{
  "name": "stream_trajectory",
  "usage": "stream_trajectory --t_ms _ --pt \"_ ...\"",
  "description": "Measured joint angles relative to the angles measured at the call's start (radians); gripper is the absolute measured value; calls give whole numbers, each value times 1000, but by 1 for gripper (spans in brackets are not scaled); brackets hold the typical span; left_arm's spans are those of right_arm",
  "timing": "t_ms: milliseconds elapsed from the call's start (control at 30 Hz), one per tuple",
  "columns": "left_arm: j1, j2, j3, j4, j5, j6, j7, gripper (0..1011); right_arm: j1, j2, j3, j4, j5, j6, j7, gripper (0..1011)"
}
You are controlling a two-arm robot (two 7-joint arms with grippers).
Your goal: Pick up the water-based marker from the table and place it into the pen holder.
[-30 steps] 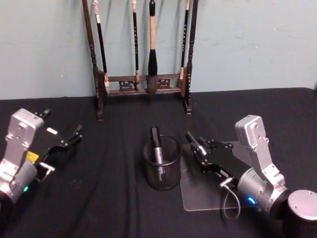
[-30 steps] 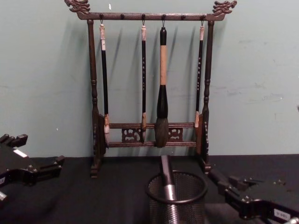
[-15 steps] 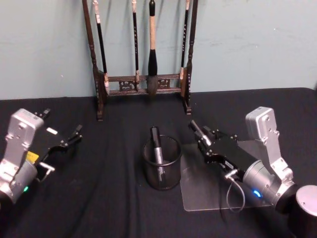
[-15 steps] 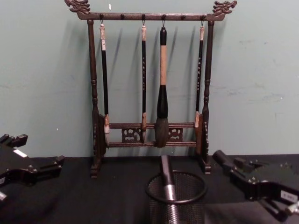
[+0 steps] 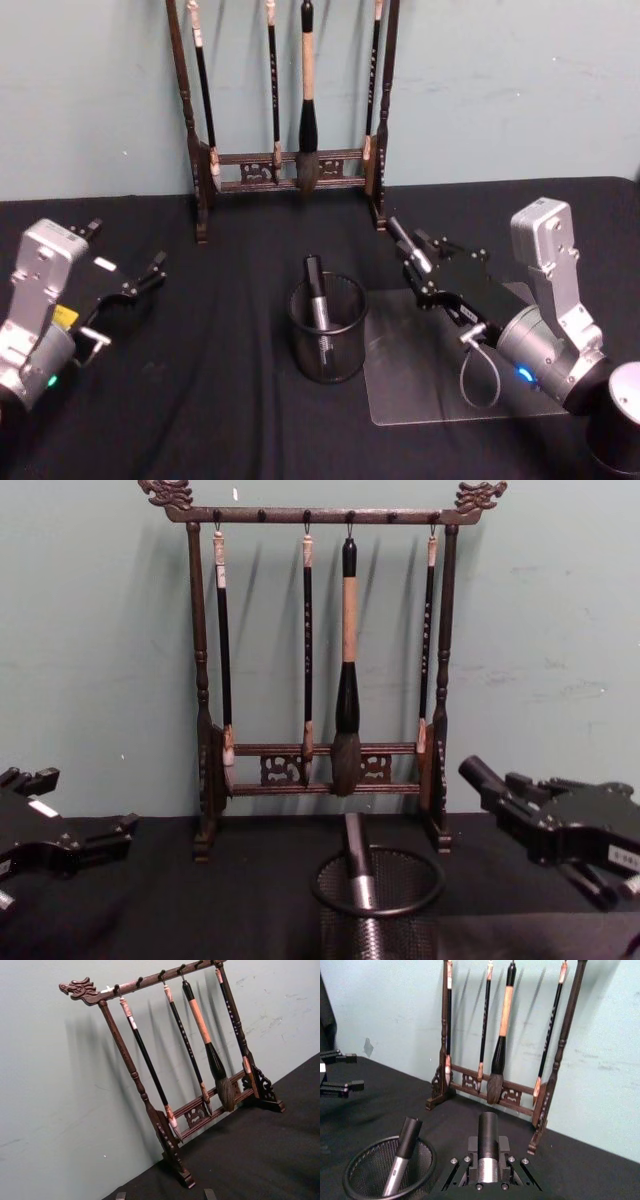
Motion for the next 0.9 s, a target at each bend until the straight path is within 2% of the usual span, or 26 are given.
stream_trajectory --t_ms 667,900 --pt "0 0 0 0 0 0 0 1009 34 -7 5 -11 -5 -30 -6 239" --pt "0 0 0 0 0 0 0 1009 60 -18 -12 3 -8 -45 6 239"
